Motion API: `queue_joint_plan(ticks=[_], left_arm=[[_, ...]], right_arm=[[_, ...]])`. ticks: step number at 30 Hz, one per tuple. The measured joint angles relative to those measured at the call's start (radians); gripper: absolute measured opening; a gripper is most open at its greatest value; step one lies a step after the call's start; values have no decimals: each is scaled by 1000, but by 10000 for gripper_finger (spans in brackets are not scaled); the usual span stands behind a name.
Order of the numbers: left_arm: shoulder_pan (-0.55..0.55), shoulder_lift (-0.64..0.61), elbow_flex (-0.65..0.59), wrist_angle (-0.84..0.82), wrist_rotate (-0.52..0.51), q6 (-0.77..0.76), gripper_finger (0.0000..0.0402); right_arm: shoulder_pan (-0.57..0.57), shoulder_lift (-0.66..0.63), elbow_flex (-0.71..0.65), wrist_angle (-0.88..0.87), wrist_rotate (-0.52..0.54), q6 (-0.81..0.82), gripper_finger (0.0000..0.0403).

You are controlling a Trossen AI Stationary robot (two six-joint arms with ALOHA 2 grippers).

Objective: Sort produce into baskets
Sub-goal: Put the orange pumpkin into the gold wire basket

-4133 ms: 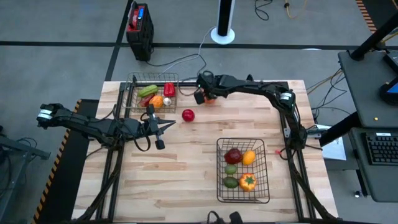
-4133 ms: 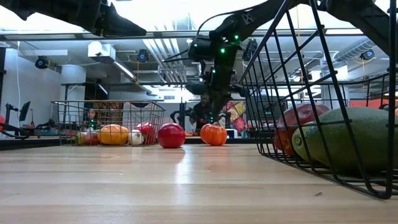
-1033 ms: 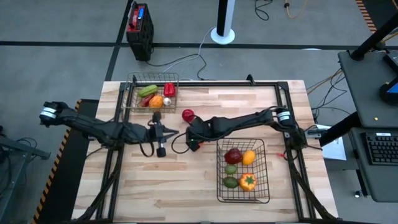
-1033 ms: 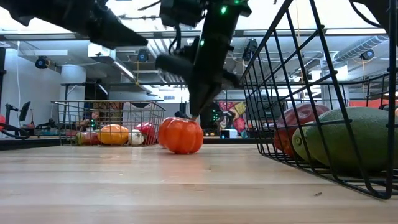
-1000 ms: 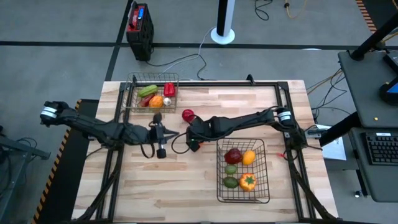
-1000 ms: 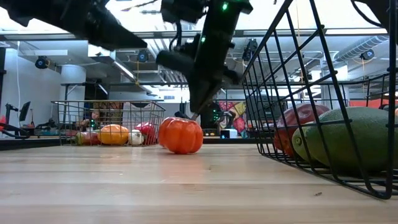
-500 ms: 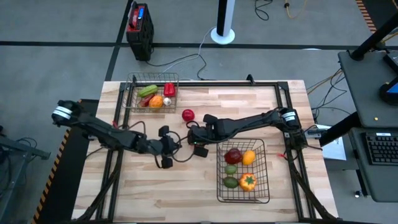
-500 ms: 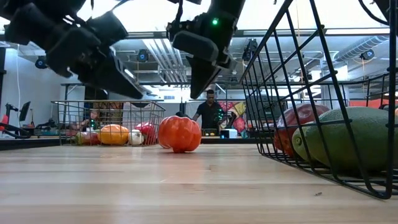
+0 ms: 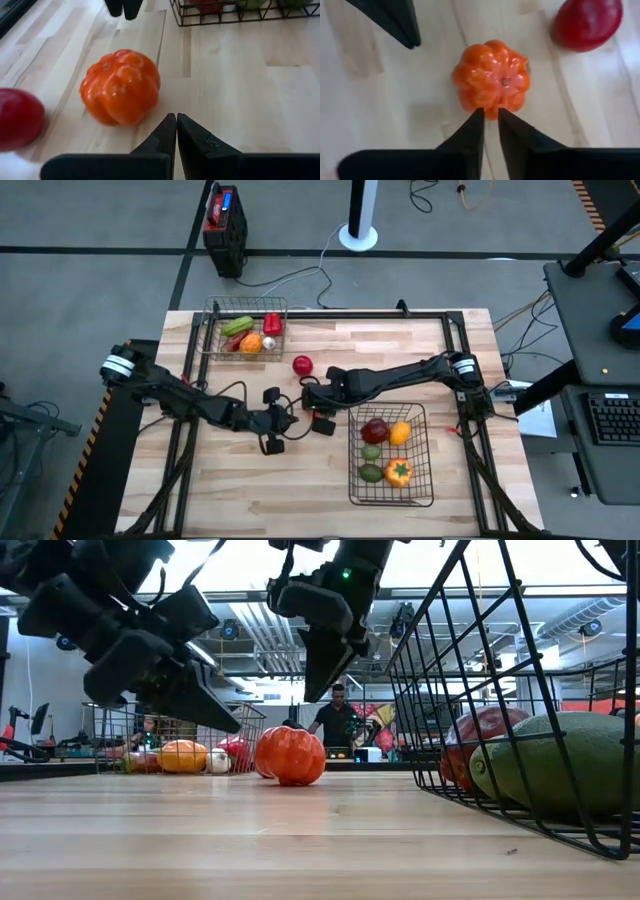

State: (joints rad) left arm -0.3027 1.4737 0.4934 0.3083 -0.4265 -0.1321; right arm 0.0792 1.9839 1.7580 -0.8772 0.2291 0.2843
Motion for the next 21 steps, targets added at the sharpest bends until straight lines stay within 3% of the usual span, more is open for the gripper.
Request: queue_joint_plan(ticks=[7, 15, 18, 21], left_arm=[[2, 45, 0, 55, -1, 49, 0], [2, 45, 0, 56, -6, 71, 0], [2, 44, 0, 54, -8, 71, 0], [2, 39, 0, 29, -9, 72, 0]], right_arm=[[-1, 0, 0, 1, -72, 31, 175], [-8, 1, -8, 79, -3, 31, 358], [-21, 9, -9, 97, -2, 30, 390], [-29, 33, -9, 113, -2, -1, 398]])
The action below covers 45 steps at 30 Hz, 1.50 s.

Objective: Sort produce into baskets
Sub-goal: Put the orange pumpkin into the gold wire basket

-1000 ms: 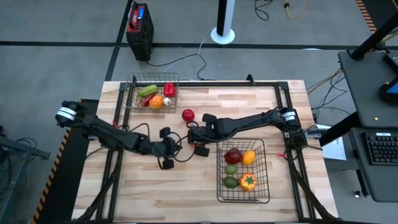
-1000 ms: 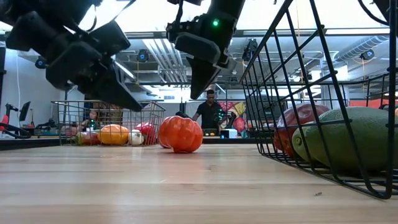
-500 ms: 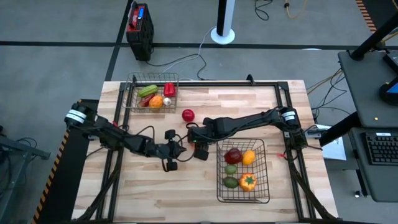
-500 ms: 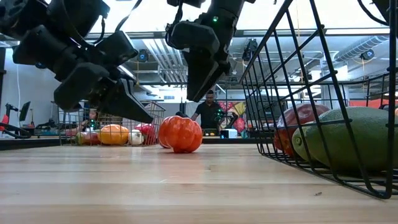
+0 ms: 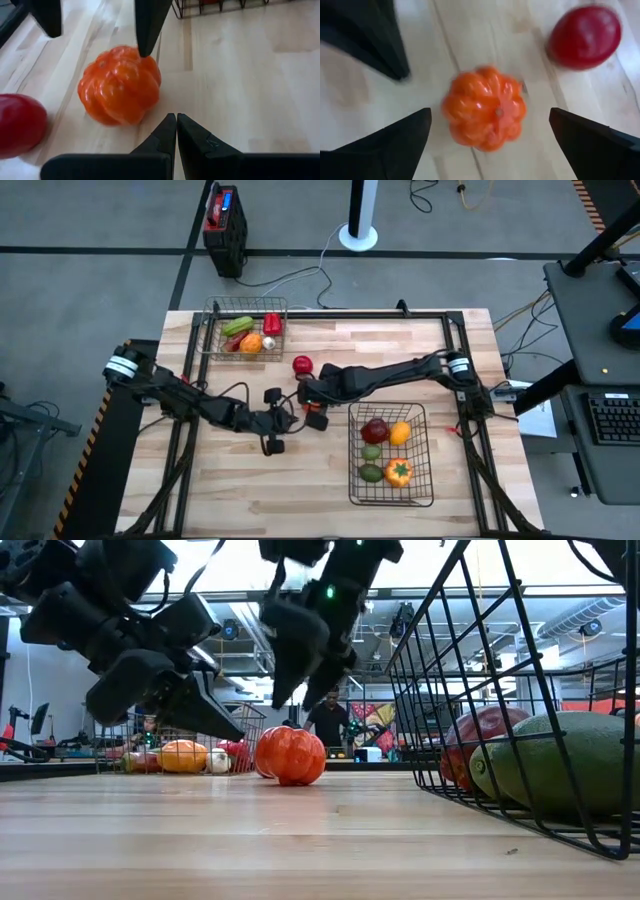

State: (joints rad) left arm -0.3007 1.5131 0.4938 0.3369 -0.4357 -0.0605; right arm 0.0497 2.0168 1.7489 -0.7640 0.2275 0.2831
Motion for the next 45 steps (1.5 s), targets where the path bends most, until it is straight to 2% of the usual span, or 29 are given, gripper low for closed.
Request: queue_joint_plan(ticks=[4, 9, 12, 15, 19, 26, 31, 39, 45], left_arm=[[-35, -88, 0, -117, -12, -2, 0], [-69, -283, -30, -211, -200, 0, 0], [-72, -398, -63, -209, -235, 0, 3], [-72, -489, -102, -215, -234, -1, 23], [-72, -565, -136, -206, -229, -17, 74], [-72, -588, -201, -153, -233, -34, 181], [-72, -573, -205, -133, -234, -53, 230], [-72, -567, -206, -135, -234, -34, 268], [-72, -558, -206, -136, -232, -13, 272]], right_arm=[[-1, 27, -2, 10, 0, -32, 400], [-4, 45, -2, 18, 0, -43, 400], [-12, 64, -2, 29, 0, -49, 400], [-17, 70, -2, 39, 1, -49, 400], [-20, 74, -2, 43, 0, -49, 400], [-22, 80, -2, 43, 16, -66, 400], [-19, 66, -3, 38, 58, -86, 400], [-37, 58, -2, 4, 52, -69, 400], [-65, 70, -2, 0, -53, -28, 400]])
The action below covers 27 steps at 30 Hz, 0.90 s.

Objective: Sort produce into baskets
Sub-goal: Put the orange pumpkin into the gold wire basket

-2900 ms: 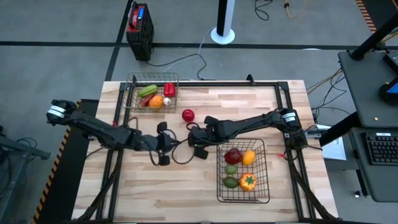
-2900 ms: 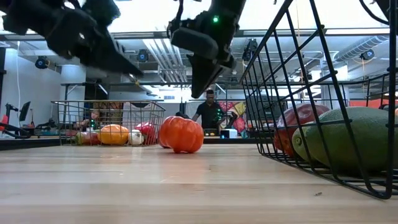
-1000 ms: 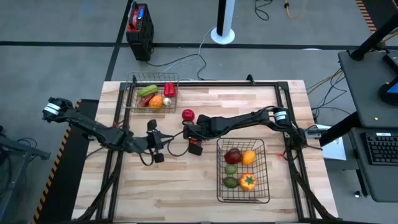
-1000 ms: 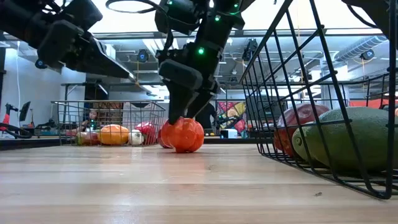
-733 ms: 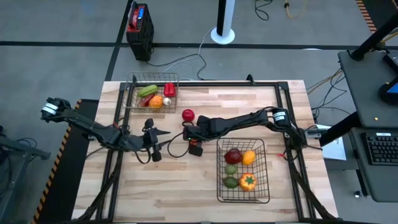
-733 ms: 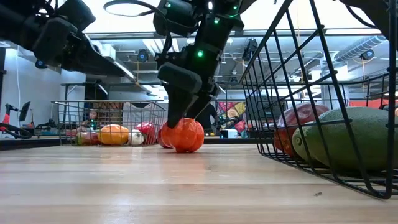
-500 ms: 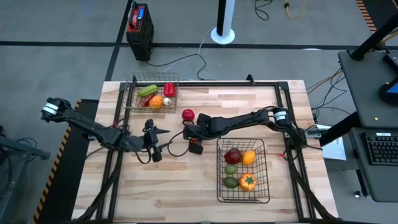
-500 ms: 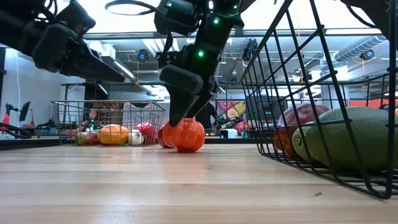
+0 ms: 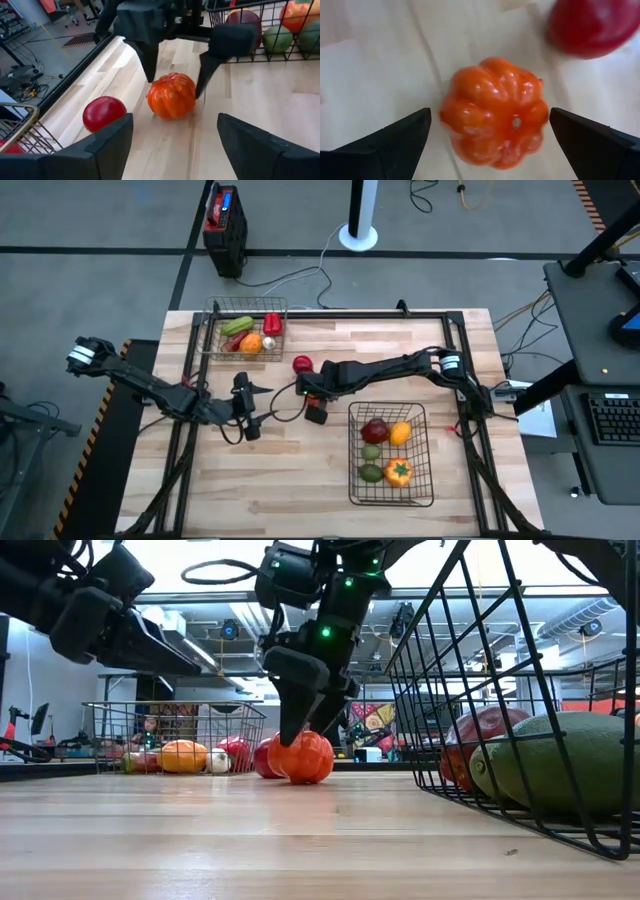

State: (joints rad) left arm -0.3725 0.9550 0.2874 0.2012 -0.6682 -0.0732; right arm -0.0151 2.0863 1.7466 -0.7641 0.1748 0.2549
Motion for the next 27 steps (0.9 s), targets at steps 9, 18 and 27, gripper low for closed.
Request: queue_joint_plan(ticks=[9, 18, 27], left_arm=[[0, 56, -4, 1, 8, 12, 272], [0, 125, -6, 55, 8, 3, 272], [0, 138, -7, 70, 7, 3, 272]], right_arm=[[-11, 42, 2, 65, -95, 17, 400], [-10, 42, 1, 102, -77, 9, 398], [-9, 35, 1, 99, -70, -17, 369]])
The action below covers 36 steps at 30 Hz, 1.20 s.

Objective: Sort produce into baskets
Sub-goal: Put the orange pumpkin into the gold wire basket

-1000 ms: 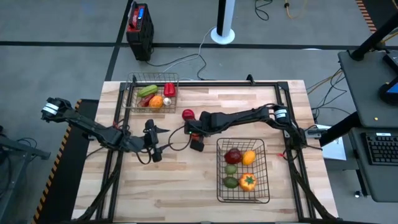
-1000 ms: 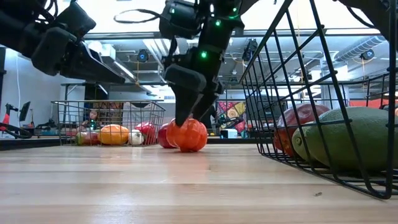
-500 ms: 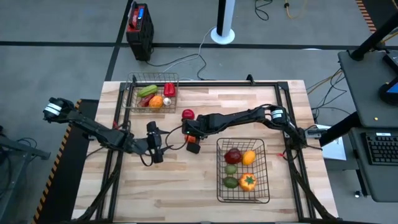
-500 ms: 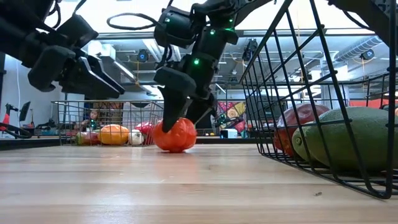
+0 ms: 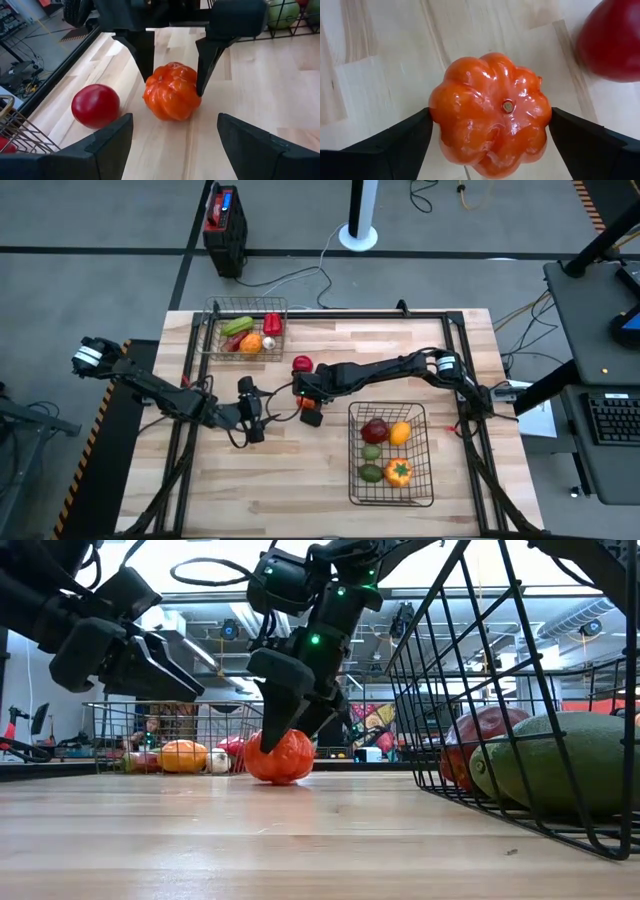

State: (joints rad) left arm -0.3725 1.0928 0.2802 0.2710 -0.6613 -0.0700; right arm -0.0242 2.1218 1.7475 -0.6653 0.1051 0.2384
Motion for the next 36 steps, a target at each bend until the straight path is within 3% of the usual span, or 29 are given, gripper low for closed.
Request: queue_joint_plan(ticks=[9, 18, 27, 30, 36], left_arm=[[0, -5, 0, 24, -11, 1, 272], [0, -49, 0, 43, -3, 20, 272], [-27, -76, 119, 9, 291, 238, 272], [-51, -64, 188, -84, 278, 274, 272], [-113, -20, 274, -187, 78, 385, 272]], right_arm=[[11, -17, 8, 3, 2, -46, 366], [56, -124, 6, -1, -50, -46, 366], [106, -218, 2, 1, -135, -29, 366], [112, -237, 2, 4, -138, -29, 366], [118, -241, 2, 18, -148, -41, 366]])
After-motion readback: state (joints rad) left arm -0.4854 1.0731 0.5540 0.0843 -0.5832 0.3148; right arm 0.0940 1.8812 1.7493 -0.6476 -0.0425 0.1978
